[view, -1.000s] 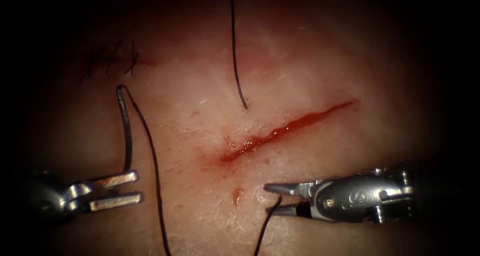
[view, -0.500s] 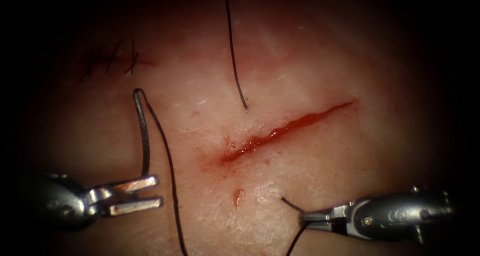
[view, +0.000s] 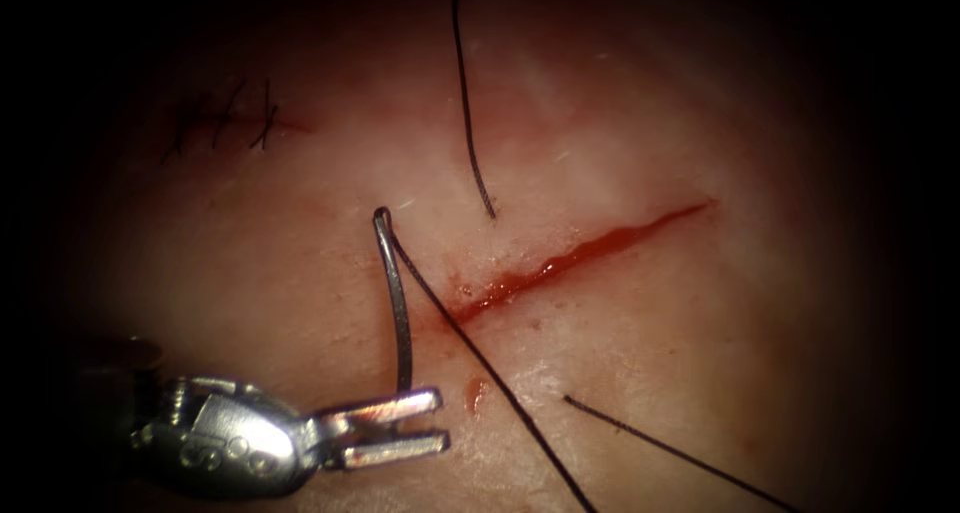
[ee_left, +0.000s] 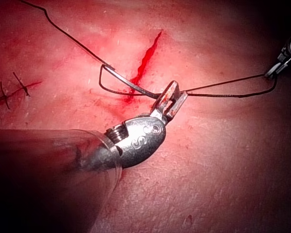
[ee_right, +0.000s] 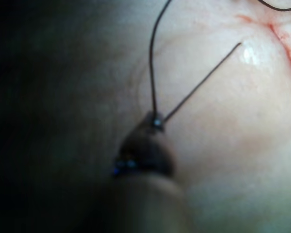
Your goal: Wound Closure
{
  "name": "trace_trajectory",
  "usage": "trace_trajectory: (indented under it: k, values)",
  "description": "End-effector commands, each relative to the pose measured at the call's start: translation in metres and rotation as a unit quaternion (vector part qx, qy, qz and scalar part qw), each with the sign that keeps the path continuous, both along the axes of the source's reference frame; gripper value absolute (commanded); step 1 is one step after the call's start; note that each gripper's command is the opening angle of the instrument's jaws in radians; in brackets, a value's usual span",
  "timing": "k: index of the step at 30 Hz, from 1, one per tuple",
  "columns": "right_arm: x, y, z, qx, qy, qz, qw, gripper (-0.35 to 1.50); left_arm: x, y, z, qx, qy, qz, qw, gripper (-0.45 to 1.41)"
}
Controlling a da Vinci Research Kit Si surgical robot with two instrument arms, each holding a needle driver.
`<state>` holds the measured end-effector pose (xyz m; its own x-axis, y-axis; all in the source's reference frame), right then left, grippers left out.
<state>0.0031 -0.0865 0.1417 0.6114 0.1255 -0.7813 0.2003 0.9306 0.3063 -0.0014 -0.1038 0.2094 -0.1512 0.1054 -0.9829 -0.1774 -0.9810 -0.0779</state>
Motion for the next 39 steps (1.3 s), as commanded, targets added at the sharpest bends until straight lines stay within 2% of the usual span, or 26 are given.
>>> trace_trajectory:
  k: [1,5,6,8,10,18,23,26,28,31,33,34,36,37,39]
  values:
    - [-0.0013,-0.0018,-0.0001,0.009,-0.007,0.000,1.000,-0.35,-0.0009,-0.0012,0.0005,0.003,-0.001,0.000,1.000,-0.45]
    - [-0.0020,-0.0019,-0.0006,0.009,-0.009,0.004,1.000,-0.35,-0.0015,-0.0014,0.0008,0.004,-0.004,0.003,1.000,-0.45]
    - [-0.0018,-0.0017,-0.0007,0.010,-0.010,0.005,1.000,-0.20,-0.0015,-0.0014,0.0008,0.003,-0.005,0.004,1.000,-0.45]
    - [-0.0007,-0.0007,-0.0014,0.003,-0.017,0.027,0.999,0.99,-0.0009,-0.0012,0.0008,0.004,-0.010,0.010,1.000,-0.45]
    - [0.0003,0.0004,-0.0020,0.004,-0.024,0.040,0.999,1.16,0.0002,-0.0010,0.0008,0.005,-0.007,0.008,1.000,-0.45]
    - [0.0022,0.0051,-0.0032,0.004,-0.024,0.054,0.998,1.36,0.0074,-0.0001,0.0006,0.010,0.013,-0.008,1.000,-0.45]
    - [0.0028,0.0077,-0.0025,0.013,-0.020,0.044,0.999,1.26,0.0086,-0.0001,0.0006,0.010,0.016,-0.014,1.000,-0.45]
    - [0.0027,0.0091,-0.0017,0.016,-0.015,0.050,0.999,1.31,0.0089,-0.0001,0.0006,0.009,0.017,-0.017,1.000,-0.45]
    - [0.0019,0.0097,-0.0014,0.015,-0.014,0.053,0.998,1.45,0.0097,-0.0001,0.0006,0.010,0.020,-0.020,1.000,-0.45]
    - [0.0006,0.0095,-0.0022,0.036,-0.003,0.042,0.998,1.45,0.0108,-0.0001,0.0005,0.010,0.024,-0.022,0.999,-0.45]
    - [-0.0004,0.0095,-0.0034,0.064,0.013,0.038,0.997,1.45,0.0114,-0.0001,0.0005,0.010,0.025,-0.026,0.999,-0.45]
    - [-0.0011,0.0097,-0.0045,0.092,0.036,0.042,0.994,1.43,0.0115,-0.0001,0.0005,0.010,0.026,-0.027,0.999,-0.45]
    - [-0.0021,0.0103,-0.0061,0.138,0.089,0.030,0.986,1.28,0.0118,-0.0001,0.0005,0.010,0.029,-0.029,0.999,-0.45]
    - [-0.0027,0.0118,-0.0077,0.160,0.130,0.047,0.977,1.24,0.0118,-0.0001,0.0005,0.011,0.031,-0.032,0.999,-0.45]
    - [-0.0026,0.0136,-0.0087,0.164,0.145,0.067,0.973,1.24,0.0118,-0.0001,0.0005,0.011,0.031,-0.032,0.999,-0.45]
